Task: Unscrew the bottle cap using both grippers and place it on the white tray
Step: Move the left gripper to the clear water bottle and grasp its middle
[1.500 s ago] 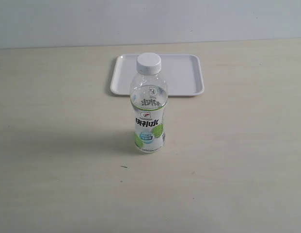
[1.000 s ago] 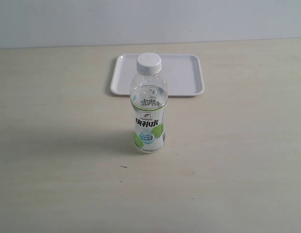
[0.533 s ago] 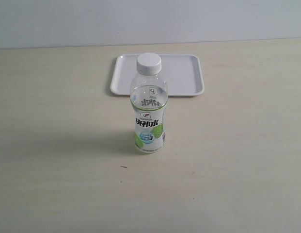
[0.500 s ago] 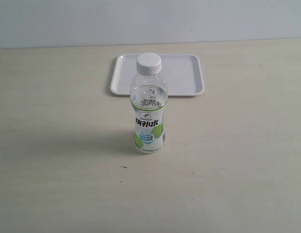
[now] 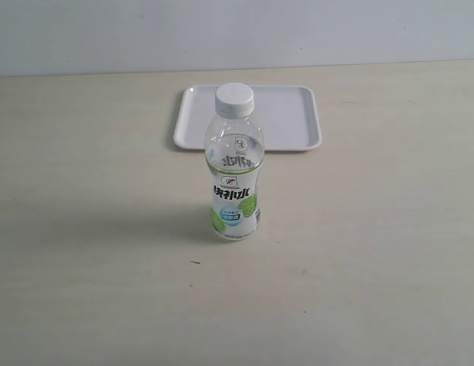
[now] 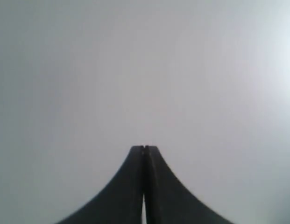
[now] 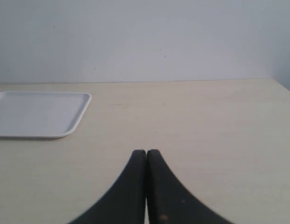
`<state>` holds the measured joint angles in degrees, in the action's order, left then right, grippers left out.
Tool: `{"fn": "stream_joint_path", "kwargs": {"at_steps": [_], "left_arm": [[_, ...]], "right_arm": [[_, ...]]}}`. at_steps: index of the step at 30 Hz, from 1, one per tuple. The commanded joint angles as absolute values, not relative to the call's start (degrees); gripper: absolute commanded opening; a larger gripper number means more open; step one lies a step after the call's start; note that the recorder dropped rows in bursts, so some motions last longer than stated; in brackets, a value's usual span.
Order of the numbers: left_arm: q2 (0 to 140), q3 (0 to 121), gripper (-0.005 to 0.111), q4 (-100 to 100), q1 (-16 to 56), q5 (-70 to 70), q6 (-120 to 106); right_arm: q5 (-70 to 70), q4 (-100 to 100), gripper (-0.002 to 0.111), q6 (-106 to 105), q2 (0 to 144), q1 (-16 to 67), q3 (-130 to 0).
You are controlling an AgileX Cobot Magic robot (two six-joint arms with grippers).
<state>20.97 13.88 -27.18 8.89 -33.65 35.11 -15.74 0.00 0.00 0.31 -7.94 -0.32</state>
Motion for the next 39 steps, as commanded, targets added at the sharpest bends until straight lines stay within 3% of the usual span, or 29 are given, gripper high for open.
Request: {"fn": "stream_joint_path", "kwargs": {"at_steps": [1,8,20,23,26,33,39], "left_arm": [[37.4,14.0,0.000,-42.4,8.6,-36.0,45.1],[67.1,14.0,0.000,-53.8,8.6,-51.8,44.8],[90.9,14.9,0.004,-54.6,8.8,-64.0,21.2],[95.3,17.1,0.015,-55.3,8.8,-64.0,21.2],[99.1,19.9,0.034,-55.5,8.8,-65.0,21.2],[107.7,26.4,0.106,-58.3,8.8,-69.5,19.9],[114.7,31.5,0.105,-65.9,9.3,-70.0,18.0]], "right_arm": [[-15.3,0.0,0.000,0.0,0.0,-8.3,0.0],[-15.3,0.0,0.000,0.0,0.0,-8.3,0.0],[-15.3,0.0,0.000,0.0,0.0,-8.3,0.0],[-15.3,0.0,0.000,0.0,0.0,-8.3,0.0],[-15.3,0.0,0.000,0.0,0.0,-8.3,0.0],[-15.3,0.0,0.000,0.0,0.0,-8.3,0.0],[-15.3,0.0,0.000,0.0,0.0,-8.3,0.0]]}}
